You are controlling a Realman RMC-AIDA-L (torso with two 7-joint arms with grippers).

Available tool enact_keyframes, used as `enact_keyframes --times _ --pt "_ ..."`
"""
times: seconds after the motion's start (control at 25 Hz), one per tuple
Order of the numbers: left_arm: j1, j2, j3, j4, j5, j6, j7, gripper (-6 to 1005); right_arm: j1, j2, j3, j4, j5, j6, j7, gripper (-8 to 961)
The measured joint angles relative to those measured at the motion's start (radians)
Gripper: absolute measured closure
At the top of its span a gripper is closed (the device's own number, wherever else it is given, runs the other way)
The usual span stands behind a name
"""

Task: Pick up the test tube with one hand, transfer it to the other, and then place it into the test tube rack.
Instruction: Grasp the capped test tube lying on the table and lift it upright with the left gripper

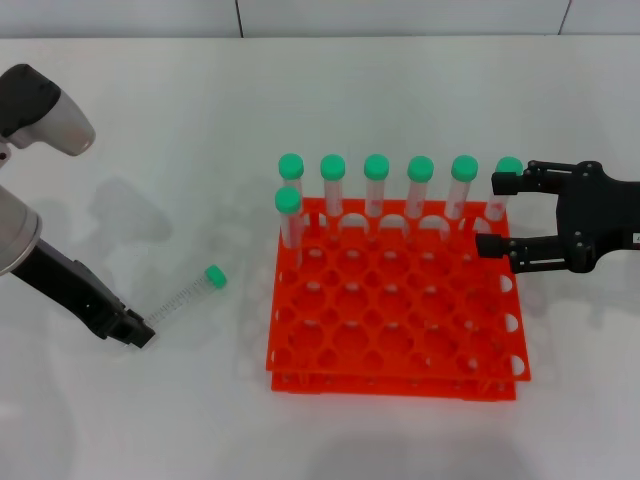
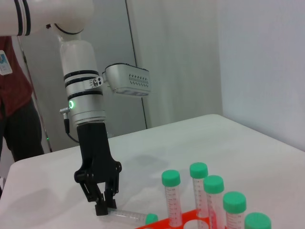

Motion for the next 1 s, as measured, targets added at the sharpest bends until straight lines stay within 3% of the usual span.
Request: enact_keyframes --times 0.32,0.56,0.84,1.0 --pt "-0.001 0.0 -0.013 0.004 -0.008 -0.02 0.002 814 -0.001 0.0 0.0 0.0 0.0 0.008 0.0 234" --pt "0.007 0.015 -0.035 0.019 -0.072 -0.04 0.005 815 -0.006 0.0 0.001 0.0 0.009 0.009 0.0 237" --pt "0.031 0.02 -0.175 0.098 -0.158 -0.046 0.059 815 -0.007 0.0 0.003 0.0 0.017 0.009 0.0 241" --pt "0.084 0.023 -0.206 0.188 -0.31 -0.054 0.095 816 -0.01 -0.001 0.01 0.0 0.024 0.006 0.0 243"
